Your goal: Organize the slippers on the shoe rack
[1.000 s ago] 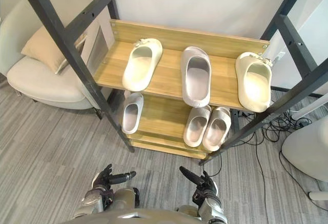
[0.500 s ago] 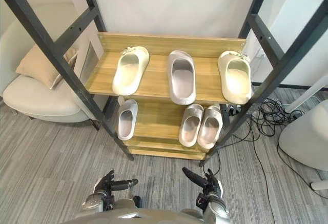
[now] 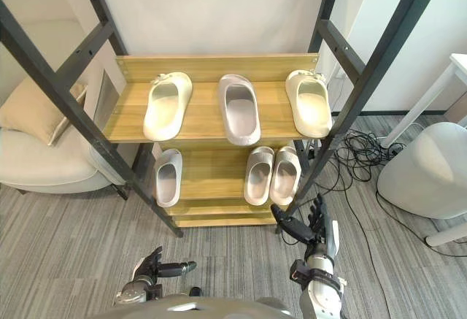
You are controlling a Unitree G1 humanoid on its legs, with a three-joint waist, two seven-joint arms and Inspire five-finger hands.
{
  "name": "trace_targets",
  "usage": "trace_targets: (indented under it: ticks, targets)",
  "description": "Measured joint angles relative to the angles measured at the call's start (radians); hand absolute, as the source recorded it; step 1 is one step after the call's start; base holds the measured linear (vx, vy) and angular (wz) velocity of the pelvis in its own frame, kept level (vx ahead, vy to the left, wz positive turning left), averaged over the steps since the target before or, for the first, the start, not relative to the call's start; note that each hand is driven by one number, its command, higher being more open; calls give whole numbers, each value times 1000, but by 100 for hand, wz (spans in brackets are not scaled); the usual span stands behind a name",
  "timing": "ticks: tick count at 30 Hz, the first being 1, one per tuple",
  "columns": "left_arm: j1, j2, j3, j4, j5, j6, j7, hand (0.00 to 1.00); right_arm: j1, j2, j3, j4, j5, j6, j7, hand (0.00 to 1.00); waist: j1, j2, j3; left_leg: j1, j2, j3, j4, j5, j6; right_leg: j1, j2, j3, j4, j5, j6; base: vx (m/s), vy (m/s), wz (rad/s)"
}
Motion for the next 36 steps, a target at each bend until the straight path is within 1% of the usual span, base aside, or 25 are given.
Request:
trace_targets:
  ticks: [2, 5, 7, 8, 10, 12, 15, 19, 22, 29, 34, 36]
  targets:
    - [-1, 6, -27, 5, 8, -10, 1, 100, 1, 3, 30, -65, -62, -30, -13, 100, -8, 2, -1, 2, 5, 0, 0, -2, -2, 1, 6, 4, -1, 0, 0, 18, -35, -5]
    - [-8, 19, -88, 5, 11, -20, 1, 100, 1, 2, 54, -162, -143, -41, -34, 100, -9, 2, -1, 4, 8, 1, 0, -3, -5, 1, 8, 8, 0, 0, -1, -7, -4, -1]
    - [-10, 22, -100, 7, 11, -22, 2, 100, 1, -1, 64, -194, -177, -54, -44, 100, -9, 2, -1, 7, 9, 5, 0, -6, -7, -1, 7, 13, 2, 0, -1, -28, 2, -9]
    - [-12, 23, -118, 7, 14, -24, 3, 100, 0, -6, 72, -225, -194, -59, -49, 100, -9, 4, -3, 8, 8, 10, -1, -14, -17, -7, 7, 21, 6, 0, -2, -25, 12, -13]
    - [-13, 24, -131, 7, 30, -33, 2, 100, 0, -13, 84, -268, -221, -68, -59, 100, -12, 5, -3, 7, 7, 16, 0, -14, -15, -16, 6, 30, 13, -1, -2, -19, 12, -13]
    - [-15, 28, -150, 6, 32, -35, 2, 100, -1, -28, 94, -299, -229, -75, -65, 100, -15, 5, -4, 7, 6, 17, 0, -9, -7, -16, 5, 31, 14, -1, -2, -7, 4, -4]
    - [-16, 28, -155, 7, 49, -40, 1, 100, -24, -58, 120, -352, -233, -84, -74, 100, -19, 5, -4, 7, 6, 13, 1, -8, -5, -14, 5, 28, 14, -1, -2, -2, -3, 1]
    - [-16, 28, -156, 7, 50, -40, 2, 100, -71, -86, 138, -368, -289, -101, -82, 100, -20, 5, -4, 8, 6, 5, 2, -6, -3, -8, 5, 20, 14, -1, -2, -12, -11, 7]
    - [-16, 27, -156, 8, 50, -40, 2, 100, -99, -98, 149, -386, -325, -102, -96, 100, -21, 5, -4, 12, 4, -4, 1, -4, -1, 3, 3, 10, 10, -1, -2, -9, -9, 9]
    - [-15, 27, -155, 9, 50, -40, 1, 100, -183, -131, 145, -404, -328, -109, -111, 100, -25, 4, -4, 8, 3, -23, -3, 3, -1, 6, 4, -6, 10, -2, -4, -12, -16, 7]
    - [-15, 27, -154, 9, 50, -40, -2, 100, -269, -182, 144, -403, -325, -109, -107, 100, -25, 3, -3, 8, 1, -29, -12, 10, 2, 6, 4, -10, 10, -2, -4, -5, -6, 3]
    - [-15, 29, -151, 7, 50, -40, -7, 100, -331, -213, 140, -396, -325, -109, -105, 100, -25, -2, -1, 8, 0, -37, -25, 19, 3, 4, 4, -18, 10, -2, -4, -12, -17, 8]
